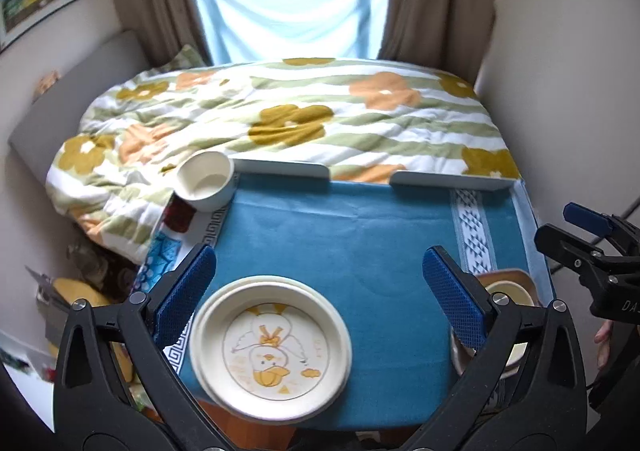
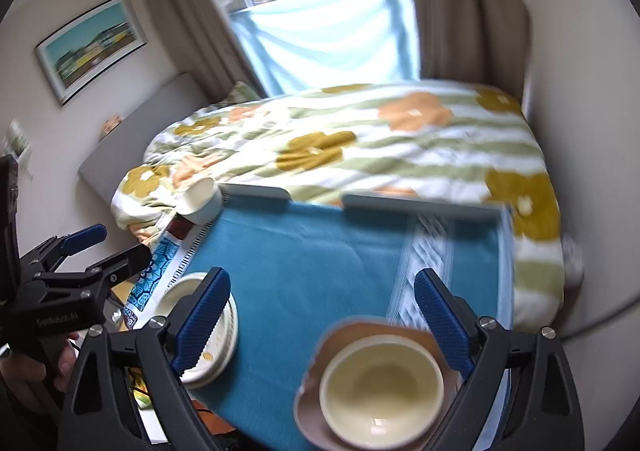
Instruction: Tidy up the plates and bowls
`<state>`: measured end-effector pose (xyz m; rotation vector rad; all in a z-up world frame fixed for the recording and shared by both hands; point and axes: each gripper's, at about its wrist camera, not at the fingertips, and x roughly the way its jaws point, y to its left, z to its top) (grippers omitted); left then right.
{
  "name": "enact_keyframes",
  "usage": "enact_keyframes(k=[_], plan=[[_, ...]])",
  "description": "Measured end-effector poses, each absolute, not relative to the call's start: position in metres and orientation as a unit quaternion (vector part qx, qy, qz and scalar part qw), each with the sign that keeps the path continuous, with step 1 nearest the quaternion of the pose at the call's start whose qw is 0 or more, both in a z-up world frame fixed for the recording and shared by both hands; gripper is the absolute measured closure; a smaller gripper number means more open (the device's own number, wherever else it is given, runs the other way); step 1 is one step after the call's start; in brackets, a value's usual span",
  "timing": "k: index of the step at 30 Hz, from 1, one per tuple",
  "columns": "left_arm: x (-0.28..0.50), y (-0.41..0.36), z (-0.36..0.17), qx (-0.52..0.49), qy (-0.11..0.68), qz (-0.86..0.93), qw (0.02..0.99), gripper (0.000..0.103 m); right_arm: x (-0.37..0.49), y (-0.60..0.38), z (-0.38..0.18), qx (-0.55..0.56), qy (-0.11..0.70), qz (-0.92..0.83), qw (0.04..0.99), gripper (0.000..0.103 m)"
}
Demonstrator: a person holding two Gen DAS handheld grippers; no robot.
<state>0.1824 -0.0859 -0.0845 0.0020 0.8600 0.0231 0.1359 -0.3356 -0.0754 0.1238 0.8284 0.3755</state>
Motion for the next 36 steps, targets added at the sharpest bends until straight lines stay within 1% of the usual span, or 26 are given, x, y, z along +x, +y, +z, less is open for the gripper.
enact_keyframes(k=[6, 8, 11, 15, 16, 18, 19, 20, 21, 22, 23, 26, 27, 28, 29, 30, 33, 34, 35, 36], plan=[[0.207, 0.007, -0.086, -0.087, 0.421, 0.073, 0.900, 0.000, 0.200, -0.264, -0.052, 0.005, 0.410, 0.253, 0.876, 0.011], [0.217, 0.035, -0.092, -0.118, 0.421, 0.097, 0.894, 0.000, 0.226, -0.238, -0.050, 0.009, 0.418, 0.273, 0.866, 0.011], [0.233, 0.073, -0.108, -0.161, 0.420, 0.122, 0.885, 0.000, 0.264, -0.196, -0.061, 0.006, 0.454, 0.294, 0.841, 0.011], [0.266, 0.112, -0.143, -0.209, 0.441, 0.131, 0.863, 0.001, 0.306, -0.137, -0.090, -0.029, 0.473, 0.316, 0.822, 0.011], [0.275, 0.119, -0.153, -0.221, 0.445, 0.129, 0.858, 0.004, 0.317, -0.125, -0.100, -0.031, 0.483, 0.324, 0.813, 0.011], [0.295, 0.133, -0.177, -0.243, 0.457, 0.122, 0.847, 0.012, 0.339, -0.100, -0.123, -0.028, 0.503, 0.337, 0.795, 0.011], [0.307, 0.139, -0.191, -0.252, 0.464, 0.118, 0.841, 0.021, 0.349, -0.088, -0.137, -0.026, 0.514, 0.337, 0.788, 0.012], [0.317, 0.145, -0.203, -0.261, 0.472, 0.113, 0.835, 0.030, 0.359, -0.079, -0.151, -0.022, 0.526, 0.338, 0.780, 0.018], [0.326, 0.150, -0.215, -0.268, 0.478, 0.110, 0.829, 0.035, 0.368, -0.071, -0.165, -0.015, 0.537, 0.340, 0.772, 0.023], [0.336, 0.155, -0.228, -0.276, 0.486, 0.108, 0.822, 0.044, 0.376, -0.063, -0.180, -0.006, 0.550, 0.342, 0.762, 0.031], [0.343, 0.160, -0.238, -0.280, 0.491, 0.107, 0.818, 0.051, 0.385, -0.056, -0.193, 0.005, 0.562, 0.343, 0.753, 0.038], [0.364, 0.170, -0.262, -0.287, 0.500, 0.108, 0.810, 0.054, 0.402, -0.045, -0.225, 0.036, 0.582, 0.347, 0.735, 0.048], [0.369, 0.173, -0.269, -0.288, 0.502, 0.109, 0.808, 0.055, 0.406, -0.040, -0.233, 0.041, 0.585, 0.348, 0.731, 0.049], [0.374, 0.176, -0.275, -0.291, 0.504, 0.110, 0.806, 0.059, 0.409, -0.036, -0.239, 0.045, 0.586, 0.350, 0.729, 0.051], [0.377, 0.179, -0.281, -0.294, 0.507, 0.109, 0.803, 0.067, 0.411, -0.033, -0.243, 0.048, 0.588, 0.353, 0.726, 0.051], [0.380, 0.182, -0.286, -0.297, 0.511, 0.108, 0.799, 0.070, 0.413, -0.029, -0.248, 0.050, 0.590, 0.356, 0.723, 0.051], [0.387, 0.184, -0.296, -0.298, 0.518, 0.105, 0.795, 0.074, 0.417, -0.021, -0.254, 0.057, 0.590, 0.365, 0.718, 0.052], [0.388, 0.184, -0.297, -0.296, 0.519, 0.104, 0.795, 0.081, 0.418, -0.018, -0.256, 0.058, 0.590, 0.366, 0.717, 0.058], [0.389, 0.184, -0.298, -0.293, 0.519, 0.106, 0.796, 0.081, 0.419, -0.016, -0.258, 0.058, 0.591, 0.369, 0.715, 0.066], [0.390, 0.184, -0.298, -0.290, 0.519, 0.107, 0.797, 0.081, 0.419, -0.013, -0.260, 0.055, 0.593, 0.372, 0.712, 0.072]])
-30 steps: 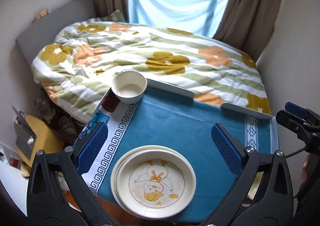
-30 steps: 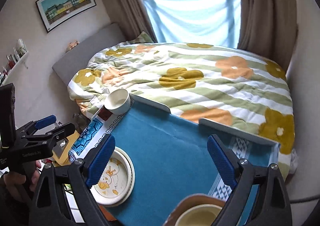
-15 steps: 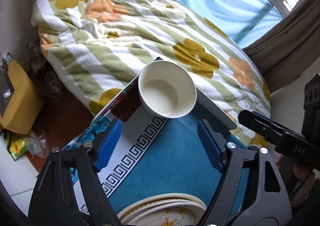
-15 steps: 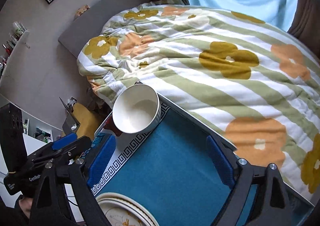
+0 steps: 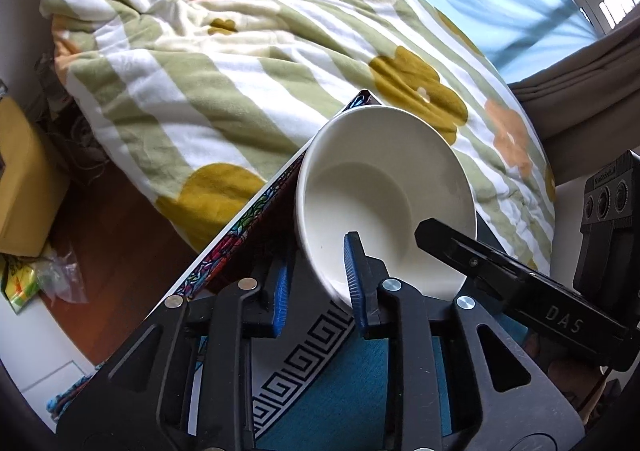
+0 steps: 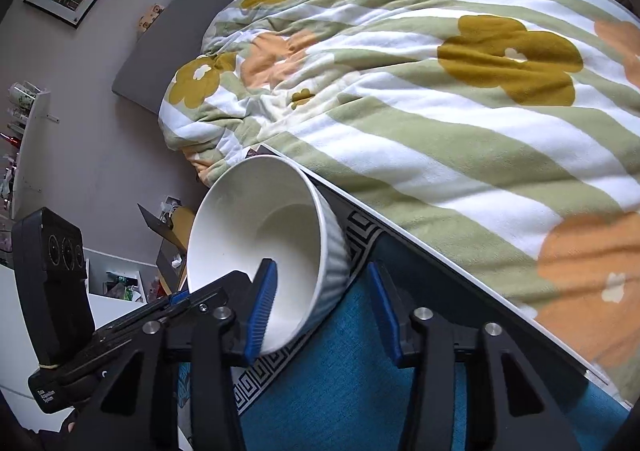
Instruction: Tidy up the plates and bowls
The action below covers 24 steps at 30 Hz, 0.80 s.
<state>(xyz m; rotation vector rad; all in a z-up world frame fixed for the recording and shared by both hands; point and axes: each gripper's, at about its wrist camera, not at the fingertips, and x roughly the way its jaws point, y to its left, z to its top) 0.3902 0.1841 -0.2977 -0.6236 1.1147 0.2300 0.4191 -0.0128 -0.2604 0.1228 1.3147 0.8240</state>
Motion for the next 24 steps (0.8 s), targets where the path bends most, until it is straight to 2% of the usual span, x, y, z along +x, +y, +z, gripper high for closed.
enact_keyframes(k=[2, 12, 24], plan=[[0.391, 0.186, -0.298, -0.286, 0.518, 0.110, 0.798, 0.082, 0.419, -0.008, -0.264, 0.046, 0.596, 0.370, 0.711, 0.080], [0.384, 0.167, -0.274, -0.236, 0.508, 0.110, 0.821, 0.082, 0.411, -0.019, -0.255, 0.050, 0.586, 0.364, 0.722, 0.081], [0.314, 0.082, -0.175, -0.191, 0.467, 0.070, 0.861, 0.082, 0.337, -0.095, -0.160, 0.067, 0.528, 0.357, 0.768, 0.081]])
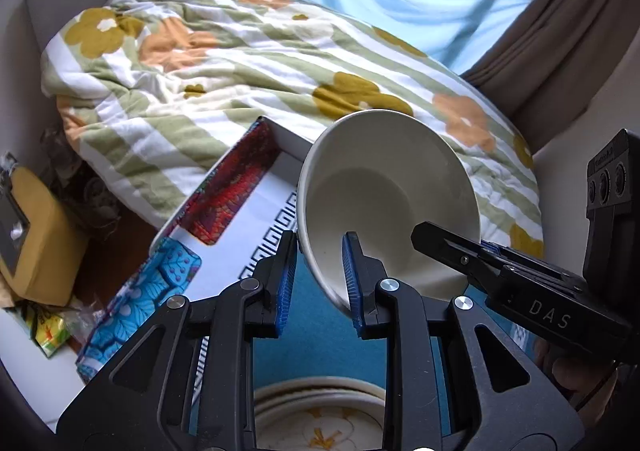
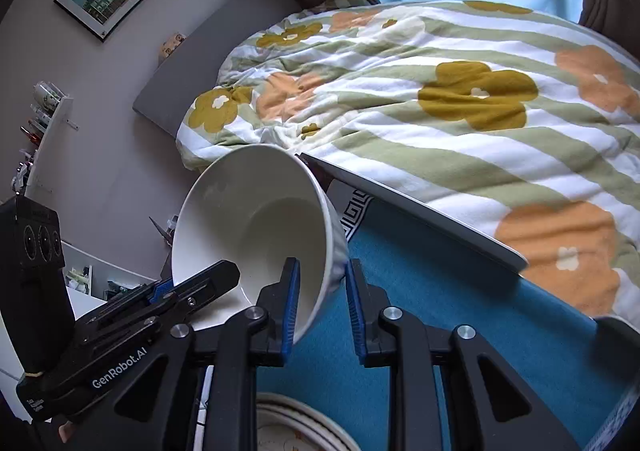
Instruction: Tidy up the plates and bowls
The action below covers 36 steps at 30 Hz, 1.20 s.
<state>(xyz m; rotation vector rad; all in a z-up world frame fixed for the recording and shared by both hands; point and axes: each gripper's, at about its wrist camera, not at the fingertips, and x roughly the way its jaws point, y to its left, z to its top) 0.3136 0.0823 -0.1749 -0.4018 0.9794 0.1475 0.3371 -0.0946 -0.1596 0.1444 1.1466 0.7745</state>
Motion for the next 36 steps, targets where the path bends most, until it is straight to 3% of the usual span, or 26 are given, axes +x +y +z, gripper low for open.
enact_keyframes(k=[7, 15, 26, 36], plan=[[0.253, -0.002, -0.131, -0.175, 0.456, 0.019, 0.872, 0.082, 0.269, -0.176, -0.108, 0.072, 0.496, 0.322, 0.803, 0.081], [0.195, -0.099, -0.120, -0.154, 0.470, -0.060, 0.867, 0.082, 0.187, -0.274, -0.086, 0.096, 0.485, 0.251, 0.833, 0.081], [0.151, -0.196, -0.148, -0.118, 0.511, -0.139, 0.840, 0.082, 0.108, -0.373, -0.112, 0.129, 0.497, 0.164, 0.842, 0.081], [0.149, -0.247, -0.195, -0.084, 0.574, -0.157, 0.800, 0.082, 0.092, -0.411, -0.155, 0.144, 0.535, 0.113, 0.825, 0.082]])
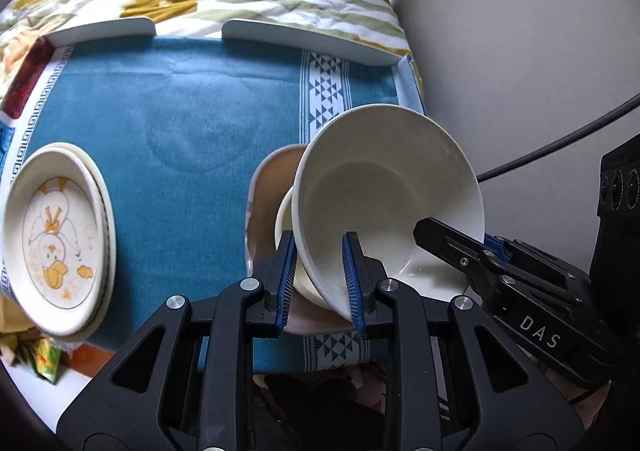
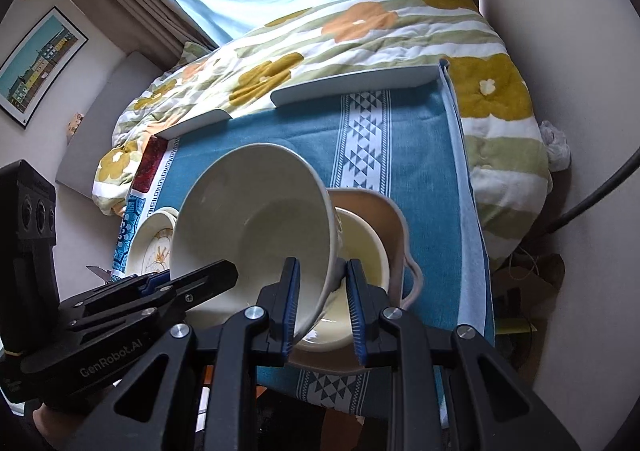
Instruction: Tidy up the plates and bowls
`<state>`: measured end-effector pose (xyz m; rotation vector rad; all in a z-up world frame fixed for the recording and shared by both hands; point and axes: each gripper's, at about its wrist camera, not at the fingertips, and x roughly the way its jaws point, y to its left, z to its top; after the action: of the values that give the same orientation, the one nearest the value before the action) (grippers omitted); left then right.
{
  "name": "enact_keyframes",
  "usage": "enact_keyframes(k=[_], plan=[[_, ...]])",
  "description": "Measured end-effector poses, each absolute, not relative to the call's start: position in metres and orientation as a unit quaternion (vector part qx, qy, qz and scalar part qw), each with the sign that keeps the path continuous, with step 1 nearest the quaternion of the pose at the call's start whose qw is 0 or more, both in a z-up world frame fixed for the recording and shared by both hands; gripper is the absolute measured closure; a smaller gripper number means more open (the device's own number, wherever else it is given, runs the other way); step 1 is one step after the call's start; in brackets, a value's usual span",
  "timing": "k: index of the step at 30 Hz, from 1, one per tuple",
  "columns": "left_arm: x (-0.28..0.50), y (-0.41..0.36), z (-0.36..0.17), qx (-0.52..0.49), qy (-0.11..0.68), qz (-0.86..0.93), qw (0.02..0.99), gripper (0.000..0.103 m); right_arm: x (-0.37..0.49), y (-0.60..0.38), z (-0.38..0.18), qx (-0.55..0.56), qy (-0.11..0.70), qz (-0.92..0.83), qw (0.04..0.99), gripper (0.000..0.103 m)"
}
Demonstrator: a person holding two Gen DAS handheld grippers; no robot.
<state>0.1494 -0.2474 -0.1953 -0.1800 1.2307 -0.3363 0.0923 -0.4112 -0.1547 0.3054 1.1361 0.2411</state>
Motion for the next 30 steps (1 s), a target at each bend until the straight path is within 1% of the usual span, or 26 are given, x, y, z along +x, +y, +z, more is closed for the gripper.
enact_keyframes(k=[10, 27, 30], plan=[[0.153, -0.265, -0.222, -0.027, 0.600, -0.136, 0.788, 0.082, 0.089, -0.417, -0.188, 0.151, 0.560, 0.110, 0.807, 0.081], [0.154, -0.283, -0.226, 0.055, 0.582, -0.100, 0.805, 0.082, 0.086, -0.419, -0.193, 0.137, 0.560, 0.110, 0.810, 0.081], [0.154, -0.282, -0.226, 0.055, 0.580, -0.100, 0.807, 0.082, 0.086, -0.419, -0.192, 0.136, 0.559, 0.111, 0.810, 0.081]])
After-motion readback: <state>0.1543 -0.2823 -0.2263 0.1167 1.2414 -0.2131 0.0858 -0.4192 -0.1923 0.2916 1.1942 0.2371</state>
